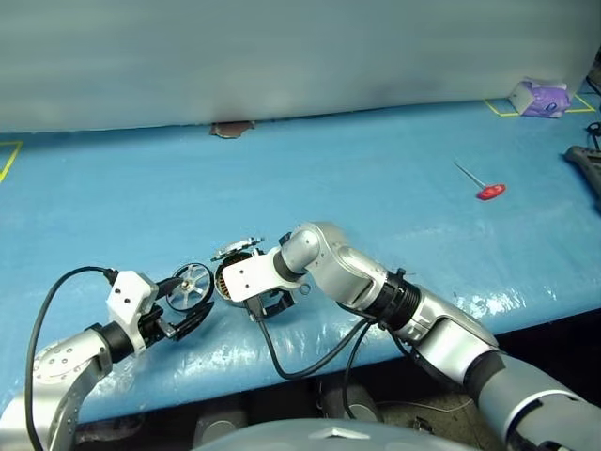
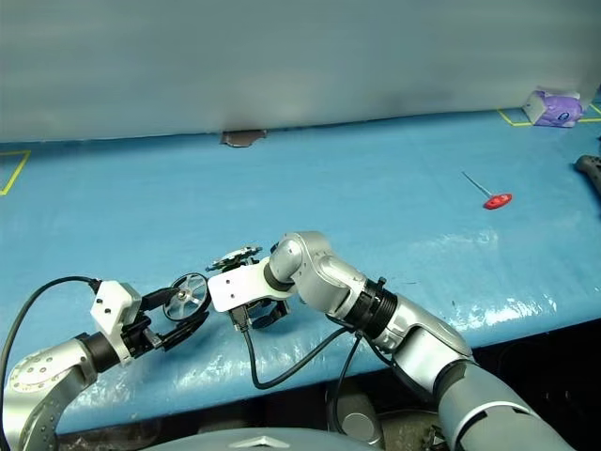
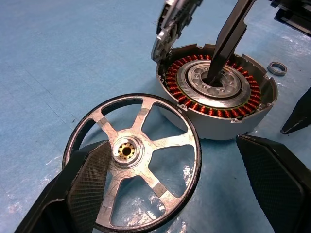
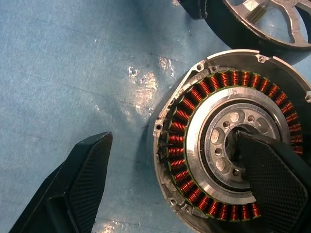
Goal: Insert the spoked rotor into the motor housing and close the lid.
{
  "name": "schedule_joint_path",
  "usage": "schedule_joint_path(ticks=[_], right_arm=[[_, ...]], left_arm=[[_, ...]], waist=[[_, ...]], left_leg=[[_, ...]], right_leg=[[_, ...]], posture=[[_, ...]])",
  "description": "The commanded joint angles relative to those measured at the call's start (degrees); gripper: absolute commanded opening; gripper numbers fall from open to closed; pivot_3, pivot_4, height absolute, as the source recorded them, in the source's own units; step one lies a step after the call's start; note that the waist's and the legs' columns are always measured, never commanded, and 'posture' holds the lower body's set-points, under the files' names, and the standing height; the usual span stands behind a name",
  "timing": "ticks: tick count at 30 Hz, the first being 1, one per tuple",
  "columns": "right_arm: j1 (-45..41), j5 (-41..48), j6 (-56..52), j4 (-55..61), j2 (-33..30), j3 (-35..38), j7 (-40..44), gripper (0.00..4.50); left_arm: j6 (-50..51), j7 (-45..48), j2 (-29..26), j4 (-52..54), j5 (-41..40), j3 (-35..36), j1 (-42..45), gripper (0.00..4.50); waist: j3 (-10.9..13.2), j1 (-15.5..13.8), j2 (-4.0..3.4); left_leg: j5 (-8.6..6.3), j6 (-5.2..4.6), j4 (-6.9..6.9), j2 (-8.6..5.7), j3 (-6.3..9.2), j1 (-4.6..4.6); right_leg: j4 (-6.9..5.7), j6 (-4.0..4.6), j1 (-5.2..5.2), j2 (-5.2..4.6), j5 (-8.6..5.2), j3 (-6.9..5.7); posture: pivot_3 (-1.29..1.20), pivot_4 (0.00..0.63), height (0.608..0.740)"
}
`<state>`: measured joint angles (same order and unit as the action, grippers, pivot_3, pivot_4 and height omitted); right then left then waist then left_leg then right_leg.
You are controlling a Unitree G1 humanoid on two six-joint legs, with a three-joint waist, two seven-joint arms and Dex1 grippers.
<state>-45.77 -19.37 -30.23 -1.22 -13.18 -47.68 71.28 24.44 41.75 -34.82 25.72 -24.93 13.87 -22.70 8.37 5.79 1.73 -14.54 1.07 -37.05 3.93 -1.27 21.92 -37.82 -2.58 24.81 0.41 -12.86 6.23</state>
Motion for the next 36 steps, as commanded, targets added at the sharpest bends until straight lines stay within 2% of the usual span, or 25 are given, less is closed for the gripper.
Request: schedule_joint_path(ticks=[1,5,9,11,15,21,24,27,36], right_arm=[[-0.77,0.45,-1.23,3.33,-1.64,2.27,0.13,4.32],[-0.71,1.66,-2.71,6.65,-3.05,3.16,0.36,4.32],[-0.68,2.81,-4.21,9.69,-4.25,4.42,0.03,4.32],[-0.39,3.65,-4.99,11.38,-4.9,5.64,-0.47,4.32],[6.07,11.76,-12.46,21.63,-6.25,15.87,-1.51,4.32],[25.45,24.27,-17.88,35.82,-7.27,34.3,-7.95,4.32],[36.4,22.83,-13.08,37.49,-9.25,35.98,-14.27,4.32],[44.39,22.81,-7.65,35.14,-7.36,35.61,-20.59,4.32],[49.52,20.83,9.03,24.48,1.66,34.46,-36.67,4.32]], left_arm=[[-0.65,0.7,-0.23,0.25,-0.4,0.0,0.46,4.5],[-0.58,1.17,-0.32,-0.1,-0.37,-0.03,0.85,4.5],[-0.39,1.63,-0.53,-0.34,-0.36,-0.12,1.34,4.5],[-0.17,1.73,-0.65,-0.31,-0.42,-0.12,1.65,4.5],[-0.02,1.68,-0.76,0.17,-0.55,0.28,1.78,4.5],[-0.38,1.4,-0.97,1.3,-0.61,1.23,0.75,4.5],[-0.28,1.41,-1.12,1.51,-0.76,1.33,0.68,4.5],[0.16,1.52,-1.41,1.36,-0.88,1.06,1.08,4.5],[1.0,1.55,-2.06,1.71,-1.46,1.53,1.4,4.5]], waist=[[0.07,-0.34,-0.01],[0.21,-0.57,0.02],[0.21,-0.71,0.01],[0.21,-0.77,0.01],[0.21,-1.24,0.03],[0.2,-2.19,0.09],[0.2,-2.03,0.09],[0.22,-1.78,0.12],[0.27,-1.08,0.29]], left_leg=[[0.0,0.0,0.0,0.0,-0.01,0.0],[0.0,0.01,-0.01,0.0,-0.03,0.1],[0.02,0.04,-0.08,0.01,-0.02,0.78],[0.02,0.05,-0.06,0.01,-0.02,0.79],[-0.01,0.09,-0.02,0.01,0.02,0.86],[-0.14,0.27,-0.1,-0.09,0.06,0.95],[-0.16,0.28,-0.12,-0.08,0.05,0.91],[-0.16,0.28,-0.11,-0.08,0.05,0.85],[-0.12,0.3,-0.3,-0.05,0.01,0.69]], right_leg=[[0.01,0.0,0.02,0.0,0.0,0.0],[0.01,-0.01,0.38,-0.01,-0.01,0.01],[-0.12,-0.02,0.77,0.04,0.04,0.01],[-0.11,0.04,0.77,0.04,0.05,0.01],[-0.03,0.07,0.76,0.03,0.01,-0.01],[0.06,-0.14,0.68,-0.06,-0.19,0.01],[0.02,-0.24,0.69,-0.02,-0.27,0.04],[0.0,-0.25,0.67,-0.01,-0.28,0.04],[-0.08,-0.26,0.59,0.0,-0.12,0.09]], posture=[[0.0,0.15,0.74],[0.0,0.15,0.74],[0.0,0.15,0.74],[0.0,0.15,0.74],[0.0,0.15,0.74],[0.0,0.15,0.74],[0.0,0.15,0.74],[0.0,0.15,0.74],[0.0,0.15,0.74]])
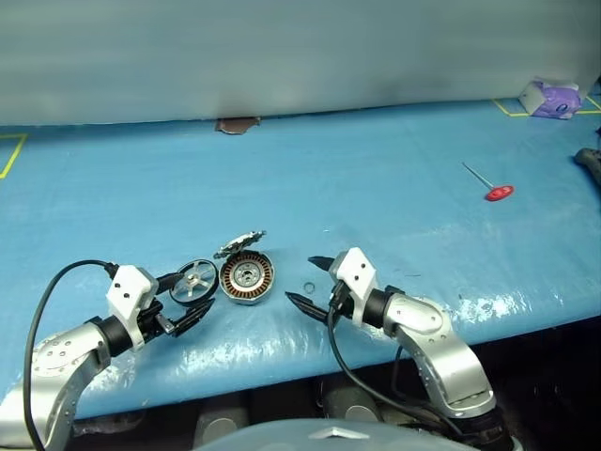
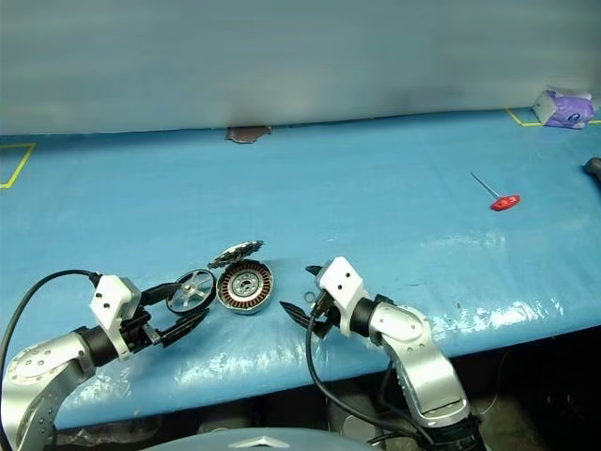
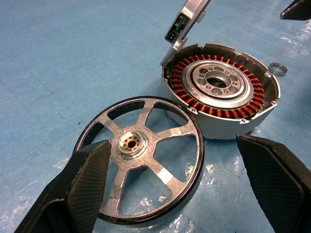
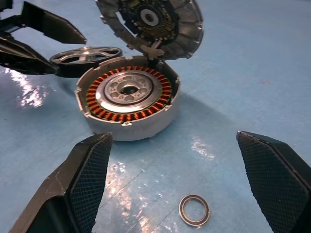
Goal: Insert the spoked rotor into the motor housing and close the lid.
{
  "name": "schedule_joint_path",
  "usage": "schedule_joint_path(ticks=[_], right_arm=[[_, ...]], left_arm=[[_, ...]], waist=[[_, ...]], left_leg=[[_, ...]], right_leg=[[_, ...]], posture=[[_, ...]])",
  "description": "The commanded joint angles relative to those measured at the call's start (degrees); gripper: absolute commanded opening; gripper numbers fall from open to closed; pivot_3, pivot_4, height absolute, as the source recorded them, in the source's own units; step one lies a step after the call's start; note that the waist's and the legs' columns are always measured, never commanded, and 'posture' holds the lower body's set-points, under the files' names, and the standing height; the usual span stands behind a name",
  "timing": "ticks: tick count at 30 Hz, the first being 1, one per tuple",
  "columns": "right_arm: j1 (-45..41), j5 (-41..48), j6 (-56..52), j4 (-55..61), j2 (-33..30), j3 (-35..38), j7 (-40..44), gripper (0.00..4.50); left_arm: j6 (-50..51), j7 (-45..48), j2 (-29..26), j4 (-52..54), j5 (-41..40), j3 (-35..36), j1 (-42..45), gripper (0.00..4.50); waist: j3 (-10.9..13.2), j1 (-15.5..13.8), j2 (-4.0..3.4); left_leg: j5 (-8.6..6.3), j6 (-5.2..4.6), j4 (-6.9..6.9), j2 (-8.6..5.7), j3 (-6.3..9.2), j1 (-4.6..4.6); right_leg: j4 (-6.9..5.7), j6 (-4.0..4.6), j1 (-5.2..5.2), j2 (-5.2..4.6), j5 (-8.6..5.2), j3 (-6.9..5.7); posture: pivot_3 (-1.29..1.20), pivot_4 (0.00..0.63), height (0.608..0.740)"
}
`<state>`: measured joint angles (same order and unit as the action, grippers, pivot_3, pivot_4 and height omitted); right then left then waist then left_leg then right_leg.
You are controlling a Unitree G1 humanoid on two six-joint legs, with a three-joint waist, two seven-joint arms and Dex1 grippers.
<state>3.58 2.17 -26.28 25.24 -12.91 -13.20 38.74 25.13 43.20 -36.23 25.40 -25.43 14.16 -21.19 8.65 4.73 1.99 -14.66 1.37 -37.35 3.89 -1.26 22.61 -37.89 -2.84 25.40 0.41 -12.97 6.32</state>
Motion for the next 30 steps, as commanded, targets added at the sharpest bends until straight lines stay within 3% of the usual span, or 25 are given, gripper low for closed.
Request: schedule_joint_path(ticks=[1,13,24,25,30], right_arm=[[0.2,-0.59,5.83,-2.65,1.51,-0.03,-4.77,4.32],[3.47,0.18,6.85,-8.26,-1.79,-2.4,-5.71,4.32],[3.31,0.02,5.98,-8.93,-2.6,-2.5,-8.38,0.85],[3.12,0.11,5.29,-7.94,-2.69,-2.65,-8.41,0.67],[-1.12,1.14,-0.78,-0.11,-3.44,-4.72,-7.02,0.67]], left_arm=[[0.42,0.1,-0.65,2.12,-0.98,1.32,-0.18,4.5],[0.45,0.13,-0.57,2.5,-0.91,1.8,-0.69,4.5],[0.56,0.02,-0.49,2.7,-0.96,1.79,-0.85,4.5],[0.56,0.04,-0.5,2.71,-0.99,1.84,-0.87,4.5],[0.28,0.08,-0.52,2.95,-0.87,1.98,-1.07,4.5]], waist=[[0.0,-0.06,0.02],[0.0,-0.52,0.02],[-0.1,-0.75,0.18],[-0.1,-0.76,0.18],[-0.09,-0.73,0.17]], left_leg=[[0.0,0.0,0.0,-0.01,-0.02,0.03],[-0.01,0.01,0.09,0.0,-0.02,0.08],[-0.01,0.01,0.04,0.01,-0.02,0.01],[-0.01,0.01,0.04,0.01,-0.02,0.01],[-0.01,0.01,0.0,0.01,-0.03,0.01]], right_leg=[[0.01,0.0,0.0,-0.02,0.0,0.01],[0.0,0.05,0.03,0.02,-0.02,0.02],[-0.02,0.03,-0.05,0.03,-0.01,0.02],[-0.02,0.03,-0.05,0.03,-0.01,0.02],[-0.06,0.02,-0.04,0.02,0.0,0.03]], posture=[[0.0,0.15,0.74],[0.0,0.15,0.74],[0.0,0.15,0.74],[0.0,0.15,0.74],[0.0,0.15,0.74]])
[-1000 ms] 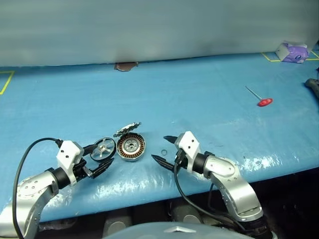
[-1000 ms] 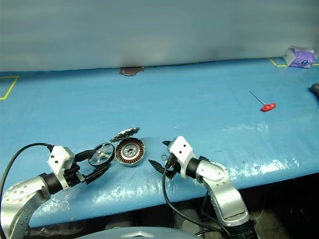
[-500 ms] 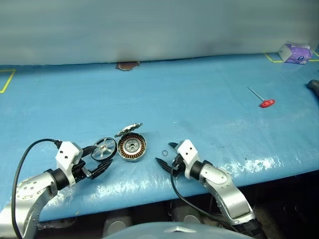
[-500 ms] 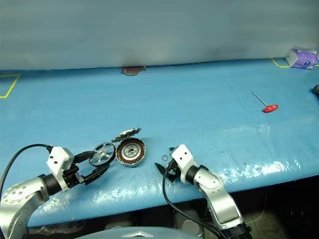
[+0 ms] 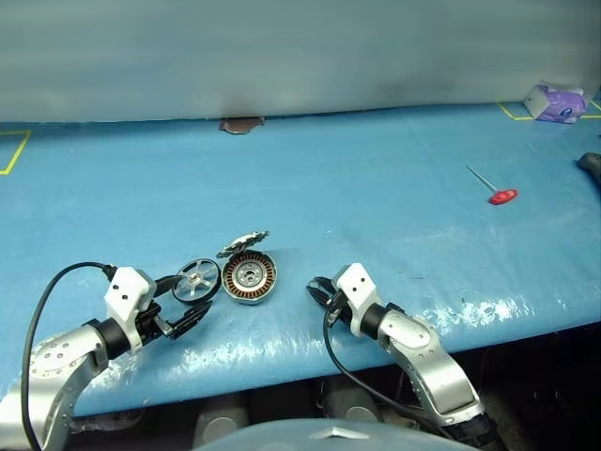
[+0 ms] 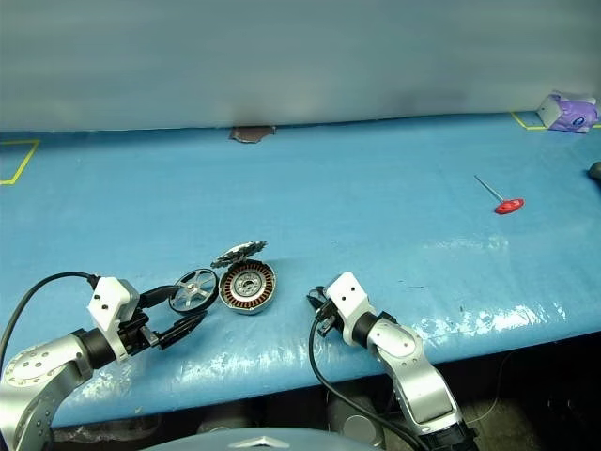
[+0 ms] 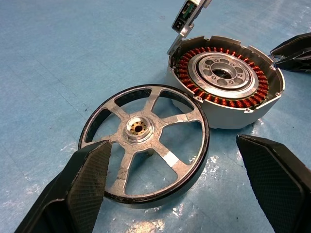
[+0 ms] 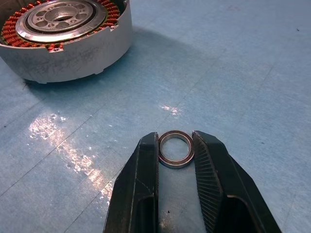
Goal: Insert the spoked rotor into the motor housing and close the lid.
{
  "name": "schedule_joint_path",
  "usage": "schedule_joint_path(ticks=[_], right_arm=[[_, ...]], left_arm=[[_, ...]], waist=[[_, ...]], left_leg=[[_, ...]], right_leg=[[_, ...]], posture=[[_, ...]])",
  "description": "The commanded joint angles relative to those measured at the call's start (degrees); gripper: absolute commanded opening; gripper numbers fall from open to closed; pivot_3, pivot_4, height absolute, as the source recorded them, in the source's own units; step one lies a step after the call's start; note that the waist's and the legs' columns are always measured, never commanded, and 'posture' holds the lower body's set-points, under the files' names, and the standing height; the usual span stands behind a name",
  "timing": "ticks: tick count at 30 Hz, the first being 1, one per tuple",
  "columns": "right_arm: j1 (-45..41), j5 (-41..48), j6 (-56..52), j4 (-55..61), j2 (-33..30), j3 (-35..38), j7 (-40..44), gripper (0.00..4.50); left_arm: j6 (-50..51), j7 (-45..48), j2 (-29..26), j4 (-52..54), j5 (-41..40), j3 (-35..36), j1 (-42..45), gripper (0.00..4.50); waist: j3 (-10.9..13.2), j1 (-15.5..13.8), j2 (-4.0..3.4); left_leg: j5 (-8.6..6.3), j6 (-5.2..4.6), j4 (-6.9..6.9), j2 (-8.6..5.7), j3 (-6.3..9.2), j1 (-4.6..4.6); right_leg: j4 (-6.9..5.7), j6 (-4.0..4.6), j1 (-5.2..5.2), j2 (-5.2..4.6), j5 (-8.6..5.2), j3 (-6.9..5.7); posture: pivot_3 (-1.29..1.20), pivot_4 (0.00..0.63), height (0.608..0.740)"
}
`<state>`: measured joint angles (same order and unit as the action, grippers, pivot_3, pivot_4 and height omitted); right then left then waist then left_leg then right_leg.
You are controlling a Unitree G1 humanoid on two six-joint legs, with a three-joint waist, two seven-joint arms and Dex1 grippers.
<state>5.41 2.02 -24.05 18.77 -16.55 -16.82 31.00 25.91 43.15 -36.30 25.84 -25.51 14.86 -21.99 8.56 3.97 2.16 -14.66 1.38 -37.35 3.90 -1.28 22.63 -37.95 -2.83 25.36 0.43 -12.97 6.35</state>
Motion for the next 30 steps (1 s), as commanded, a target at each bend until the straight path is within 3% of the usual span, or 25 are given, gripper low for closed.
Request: schedule_joint_path(ticks=[1,9,18,30], right_arm=[[-4.6,2.0,-4.61,7.95,0.58,-1.45,0.92,0.67],[-14.72,4.85,-11.09,9.14,3.3,-4.44,1.42,0.67],[-18.38,4.86,-7.6,1.06,5.7,-8.73,3.1,0.67],[-23.44,3.93,-1.63,-11.05,10.83,-11.09,3.6,0.67]], left_arm=[[-0.91,0.14,-0.42,2.54,-0.51,1.21,-0.32,4.5],[-5.09,1.3,0.14,2.89,0.59,0.25,-0.96,4.5],[-12.04,3.36,0.7,3.53,2.05,-2.02,-2.62,4.5],[-9.56,5.34,-0.46,4.76,-0.05,-2.45,-3.77,4.5]], waist=[[0.0,0.05,-0.01],[-0.03,-0.29,0.05],[-0.03,-0.04,0.04],[-0.03,0.0,0.05]], left_leg=[[0.0,0.0,0.0,0.0,0.0,0.0],[0.0,0.0,-0.04,0.02,0.03,0.07],[0.0,0.0,-0.04,0.01,0.01,0.06],[0.0,0.0,-0.15,0.03,0.01,0.07]], right_leg=[[-0.02,0.0,0.01,0.01,0.0,0.0],[-0.02,0.01,0.01,0.03,0.01,-0.01],[-0.04,0.0,0.01,0.04,0.03,0.0],[-0.08,-0.04,-0.02,0.05,0.06,0.0]], posture=[[0.0,0.15,0.74],[0.0,0.15,0.74],[0.0,0.15,0.74],[0.0,0.15,0.74]])
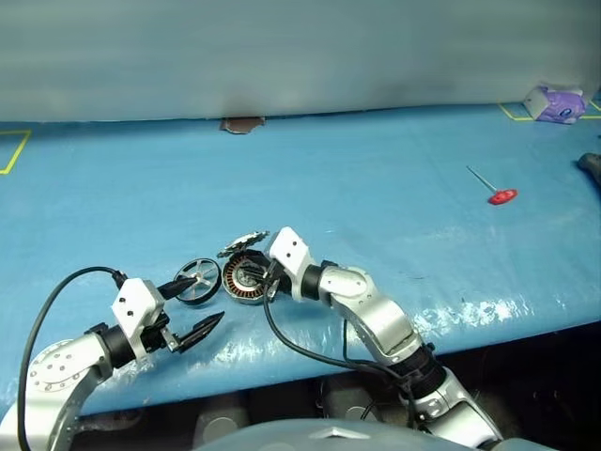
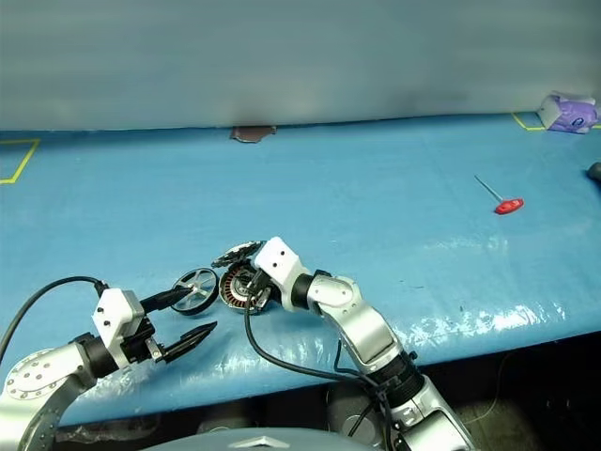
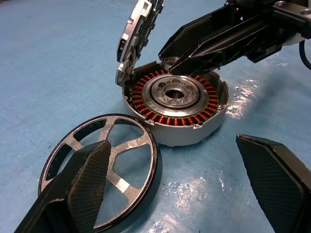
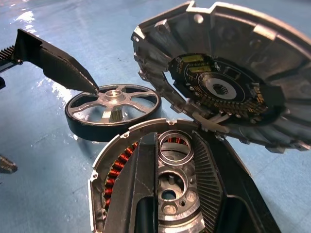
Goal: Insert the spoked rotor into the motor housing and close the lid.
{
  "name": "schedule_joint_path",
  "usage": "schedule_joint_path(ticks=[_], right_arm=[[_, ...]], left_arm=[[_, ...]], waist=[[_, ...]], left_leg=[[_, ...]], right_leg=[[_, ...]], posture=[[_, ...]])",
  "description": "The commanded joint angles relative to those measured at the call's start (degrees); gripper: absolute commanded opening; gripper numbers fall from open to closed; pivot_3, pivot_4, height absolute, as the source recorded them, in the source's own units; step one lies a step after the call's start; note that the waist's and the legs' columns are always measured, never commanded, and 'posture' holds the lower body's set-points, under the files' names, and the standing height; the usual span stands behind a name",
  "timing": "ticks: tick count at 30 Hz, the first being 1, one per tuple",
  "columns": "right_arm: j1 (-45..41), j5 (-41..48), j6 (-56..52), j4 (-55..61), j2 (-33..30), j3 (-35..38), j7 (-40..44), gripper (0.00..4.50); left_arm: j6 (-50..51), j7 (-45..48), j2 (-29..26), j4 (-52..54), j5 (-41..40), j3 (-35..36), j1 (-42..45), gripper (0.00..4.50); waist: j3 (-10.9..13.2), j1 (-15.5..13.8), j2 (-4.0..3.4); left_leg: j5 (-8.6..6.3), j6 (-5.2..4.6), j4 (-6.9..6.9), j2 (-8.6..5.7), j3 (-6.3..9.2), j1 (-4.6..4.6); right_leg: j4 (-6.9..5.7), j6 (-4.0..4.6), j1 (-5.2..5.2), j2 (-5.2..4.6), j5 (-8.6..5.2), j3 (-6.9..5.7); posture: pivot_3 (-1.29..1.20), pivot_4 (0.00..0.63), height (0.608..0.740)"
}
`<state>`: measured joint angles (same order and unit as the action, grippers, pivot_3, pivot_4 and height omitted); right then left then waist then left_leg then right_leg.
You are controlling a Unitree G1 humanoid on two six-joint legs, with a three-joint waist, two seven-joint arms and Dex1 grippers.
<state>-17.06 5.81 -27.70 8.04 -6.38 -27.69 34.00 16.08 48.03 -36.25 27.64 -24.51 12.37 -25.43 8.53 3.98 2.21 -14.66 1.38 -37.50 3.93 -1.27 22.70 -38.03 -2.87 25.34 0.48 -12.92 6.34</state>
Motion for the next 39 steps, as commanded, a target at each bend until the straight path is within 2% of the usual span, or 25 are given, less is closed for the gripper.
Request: schedule_joint_path(ticks=[1,23,29,35,38,39], right_arm=[[-0.99,0.1,2.18,-0.69,0.68,-0.24,0.7,0.67],[0.59,-0.49,2.3,-2.71,-0.95,0.03,0.69,0.67],[0.58,-0.05,1.98,-1.67,-0.01,1.13,-0.21,2.65],[2.15,2.34,-2.26,8.11,-2.71,1.78,1.38,2.65],[2.6,2.97,-5.44,12.62,-3.6,2.14,0.83,2.06],[2.7,2.9,-6.4,13.77,-4.04,1.84,0.74,1.68]], left_arm=[[0.3,0.39,-0.56,3.0,-1.02,-0.03,-0.49,4.5],[0.77,-0.54,-0.2,2.39,-0.78,-0.85,0.1,4.5],[0.8,-0.8,0.06,2.18,-0.88,-0.82,-0.04,4.5],[0.77,-1.07,0.33,2.05,-0.83,-0.78,-0.38,4.5],[0.71,-1.16,0.32,1.8,-0.74,-0.87,-0.33,4.5],[0.71,-1.18,0.34,1.73,-0.75,-0.93,-0.28,4.5]], waist=[[0.0,-0.01,0.0],[0.0,-0.02,-0.01],[0.0,-0.04,-0.01],[0.01,-0.08,-0.02],[0.01,0.01,-0.03],[0.01,0.02,-0.02]], left_leg=[[0.0,0.0,0.0,0.0,0.01,0.0],[0.0,0.0,-0.11,0.0,0.0,-0.01],[0.0,0.0,-0.13,0.0,0.0,-0.01],[0.0,0.0,-0.12,0.0,0.0,0.01],[0.0,0.0,-0.12,0.0,0.02,0.0],[0.0,0.0,-0.13,0.01,0.01,-0.01]], right_leg=[[0.0,0.0,0.0,0.0,0.0,0.0],[-0.07,-0.01,-0.04,0.0,0.0,0.0],[-0.09,-0.01,-0.03,0.0,0.0,0.0],[-0.09,-0.01,-0.01,-0.01,0.0,0.0],[-0.09,-0.01,-0.01,0.01,0.0,0.0],[-0.11,-0.01,-0.01,0.01,0.0,0.0]], posture=[[0.0,0.15,0.74],[0.0,0.15,0.74],[0.0,0.15,0.74],[0.0,0.15,0.74],[0.0,0.15,0.74],[0.0,0.15,0.74]])
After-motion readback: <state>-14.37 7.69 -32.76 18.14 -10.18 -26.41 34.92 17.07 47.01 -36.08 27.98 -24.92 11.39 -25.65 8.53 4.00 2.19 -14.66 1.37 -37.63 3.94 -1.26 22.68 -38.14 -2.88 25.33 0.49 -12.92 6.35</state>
